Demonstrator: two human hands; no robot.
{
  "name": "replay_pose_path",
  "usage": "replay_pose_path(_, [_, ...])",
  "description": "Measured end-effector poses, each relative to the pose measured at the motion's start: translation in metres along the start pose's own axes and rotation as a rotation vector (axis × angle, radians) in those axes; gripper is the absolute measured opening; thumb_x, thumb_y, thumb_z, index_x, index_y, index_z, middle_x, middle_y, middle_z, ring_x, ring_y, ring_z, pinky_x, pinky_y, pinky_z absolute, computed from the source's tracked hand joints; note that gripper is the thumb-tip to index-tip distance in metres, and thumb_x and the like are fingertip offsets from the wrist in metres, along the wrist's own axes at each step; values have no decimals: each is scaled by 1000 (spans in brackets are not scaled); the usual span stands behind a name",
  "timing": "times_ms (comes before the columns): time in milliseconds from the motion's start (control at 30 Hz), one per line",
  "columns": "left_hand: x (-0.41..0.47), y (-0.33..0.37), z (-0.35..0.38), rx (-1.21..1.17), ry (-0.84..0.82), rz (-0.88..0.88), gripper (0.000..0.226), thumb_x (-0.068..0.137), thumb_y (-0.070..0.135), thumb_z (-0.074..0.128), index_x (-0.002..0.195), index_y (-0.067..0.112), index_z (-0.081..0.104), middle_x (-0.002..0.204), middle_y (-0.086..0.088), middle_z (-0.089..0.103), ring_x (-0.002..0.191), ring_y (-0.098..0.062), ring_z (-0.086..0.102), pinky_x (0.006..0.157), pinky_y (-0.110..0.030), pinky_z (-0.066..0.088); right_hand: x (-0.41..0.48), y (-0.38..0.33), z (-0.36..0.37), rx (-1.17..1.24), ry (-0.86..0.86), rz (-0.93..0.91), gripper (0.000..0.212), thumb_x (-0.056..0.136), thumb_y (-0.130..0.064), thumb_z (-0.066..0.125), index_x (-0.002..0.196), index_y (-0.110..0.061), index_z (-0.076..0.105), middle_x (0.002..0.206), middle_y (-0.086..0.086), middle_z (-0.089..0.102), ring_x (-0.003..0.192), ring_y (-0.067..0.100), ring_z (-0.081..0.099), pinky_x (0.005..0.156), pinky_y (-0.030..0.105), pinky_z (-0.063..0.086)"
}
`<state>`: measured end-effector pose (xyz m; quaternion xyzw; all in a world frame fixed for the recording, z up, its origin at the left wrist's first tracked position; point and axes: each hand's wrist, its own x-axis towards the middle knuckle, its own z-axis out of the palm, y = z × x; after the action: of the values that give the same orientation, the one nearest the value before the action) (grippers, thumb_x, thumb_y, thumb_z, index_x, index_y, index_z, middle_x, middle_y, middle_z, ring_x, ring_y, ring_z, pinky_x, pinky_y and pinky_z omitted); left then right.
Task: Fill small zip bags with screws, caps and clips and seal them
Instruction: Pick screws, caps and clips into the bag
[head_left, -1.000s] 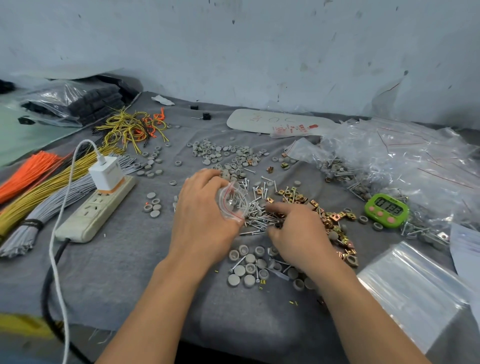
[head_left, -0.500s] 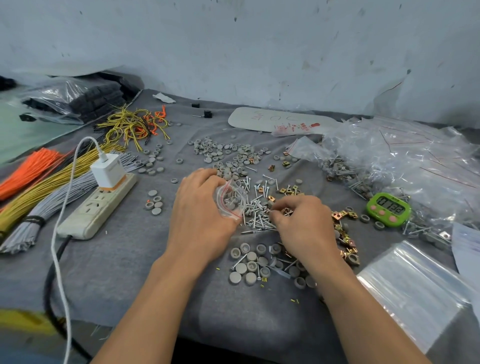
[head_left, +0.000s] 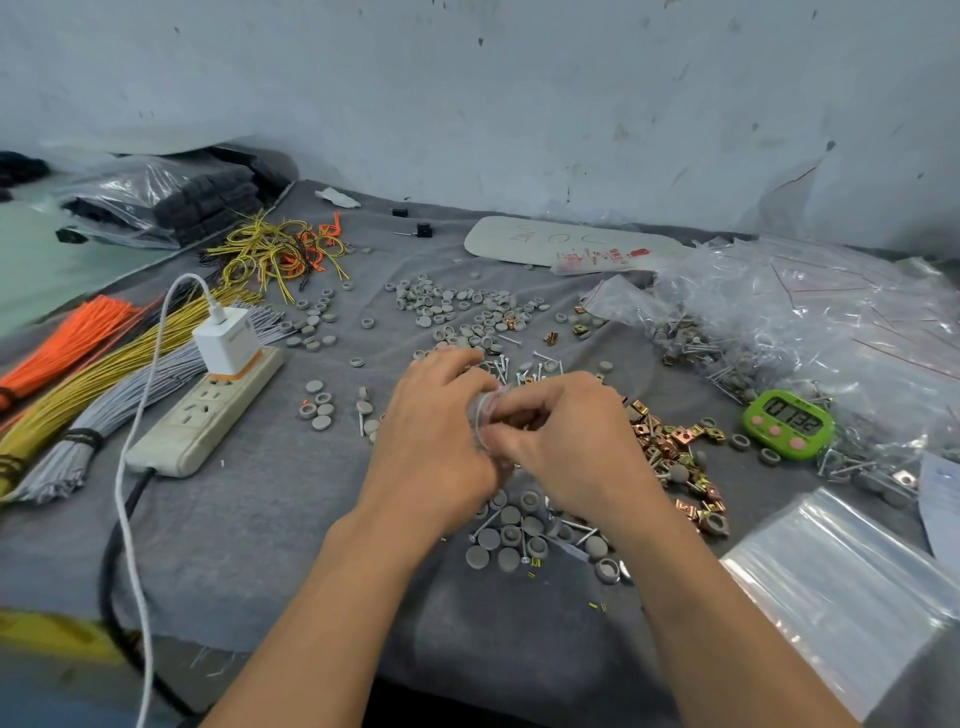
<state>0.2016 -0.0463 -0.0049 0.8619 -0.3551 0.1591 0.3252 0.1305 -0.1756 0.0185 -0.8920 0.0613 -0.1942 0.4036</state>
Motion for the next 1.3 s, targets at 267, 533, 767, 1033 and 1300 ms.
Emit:
replay_pose_path(267, [5, -9, -10, -114, 221, -207, 30, 66, 24, 87, 92, 21, 73, 115, 8, 63, 114, -5, 54, 95, -10, 32, 17, -9, 7, 312, 167, 61, 25, 80, -7, 74, 78, -30, 84, 63, -15, 73, 54, -3, 63, 56, 15, 48])
replay_pose_path(533, [14, -25, -32, -243, 525, -493, 34, 67, 23, 83, 96, 26, 68, 102, 18, 56, 103, -8, 57, 83, -18, 35, 52, 2, 34, -317, -81, 99, 41, 93, -26, 71, 133, -33, 67, 137, -5, 66, 119, 13, 63, 105, 29, 45])
replay_pose_path(767, [14, -30, -42, -122, 674, -377, 39, 75, 17, 84, 110, 11, 70, 129, -3, 61, 125, -21, 52, 106, -31, 40, 113, -4, 81, -548, -370, 30, 64, 95, -39, 59, 153, -20, 41, 160, 11, 35, 149, 33, 28, 121, 46, 28])
replay_pose_path(1033, [14, -40, -50, -114, 733, -438, 45, 70, 18, 84, 113, 12, 70, 130, -2, 62, 125, -21, 53, 104, -17, 29, 136, -9, 107, -842, -485, -44, 45, 94, -43, 53, 134, -23, 58, 147, 14, 55, 139, 35, 47, 115, 47, 35])
replay_pose_path(1300, [8, -48, -49, -65, 593, -474, 39, 75, 24, 83, 111, 18, 69, 129, 4, 59, 123, -18, 49, 107, -35, 38, 93, -24, 87, -705, -475, -57, 14, 86, -5, 63, 94, -14, 70, 88, 8, 73, 90, 28, 73, 72, 34, 57])
